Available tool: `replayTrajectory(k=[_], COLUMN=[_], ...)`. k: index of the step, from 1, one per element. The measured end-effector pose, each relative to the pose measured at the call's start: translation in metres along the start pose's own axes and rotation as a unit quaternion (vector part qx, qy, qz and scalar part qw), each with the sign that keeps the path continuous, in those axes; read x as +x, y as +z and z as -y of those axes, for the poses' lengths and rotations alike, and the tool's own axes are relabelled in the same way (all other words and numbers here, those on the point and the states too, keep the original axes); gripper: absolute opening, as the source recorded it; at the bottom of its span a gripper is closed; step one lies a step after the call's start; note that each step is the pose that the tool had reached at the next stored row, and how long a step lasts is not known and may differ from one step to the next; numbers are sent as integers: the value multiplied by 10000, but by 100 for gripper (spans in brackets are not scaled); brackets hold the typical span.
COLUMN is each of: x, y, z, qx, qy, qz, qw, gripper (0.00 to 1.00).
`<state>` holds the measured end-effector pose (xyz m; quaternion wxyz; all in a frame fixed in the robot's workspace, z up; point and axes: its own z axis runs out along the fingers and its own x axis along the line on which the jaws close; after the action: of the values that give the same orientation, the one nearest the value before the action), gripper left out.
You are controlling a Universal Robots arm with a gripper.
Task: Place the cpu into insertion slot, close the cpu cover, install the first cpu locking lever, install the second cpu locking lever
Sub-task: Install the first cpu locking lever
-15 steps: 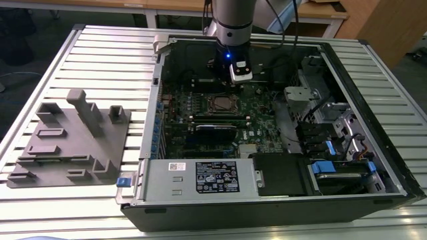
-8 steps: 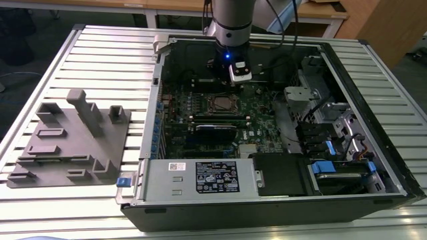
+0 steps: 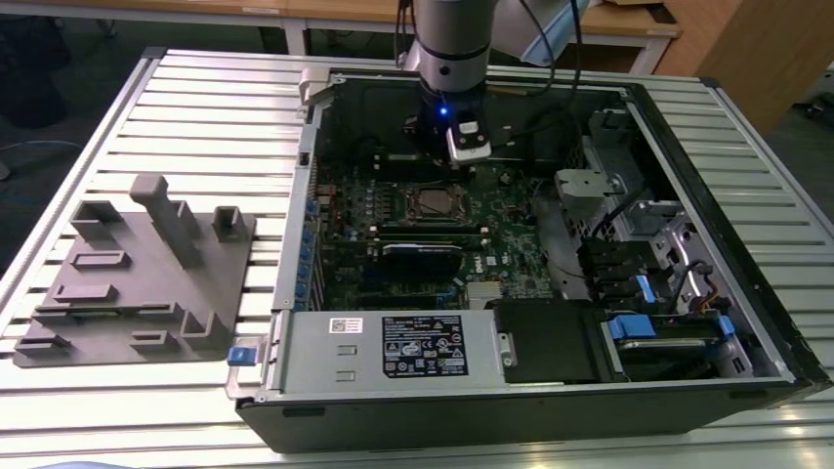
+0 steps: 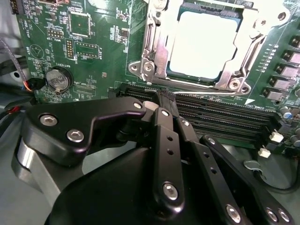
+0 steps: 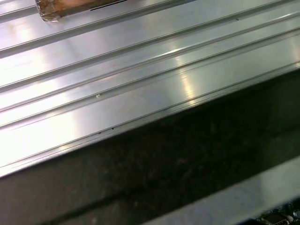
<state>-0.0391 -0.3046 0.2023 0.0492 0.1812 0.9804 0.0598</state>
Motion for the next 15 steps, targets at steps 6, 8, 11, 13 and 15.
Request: replayTrajectory(k=[6,8,11,13,15], x=[19,29,37,41,46], y=[5,6,9,12,14], z=[12,16,19,21,23], qx=[-21,-23,-31,-36,-40], qy=[-6,-7,-9,-11,-11], qz=[54,61,81,93,103], qw=[10000,10000,10000,9999,9999], gripper=[11,11,11,11,11])
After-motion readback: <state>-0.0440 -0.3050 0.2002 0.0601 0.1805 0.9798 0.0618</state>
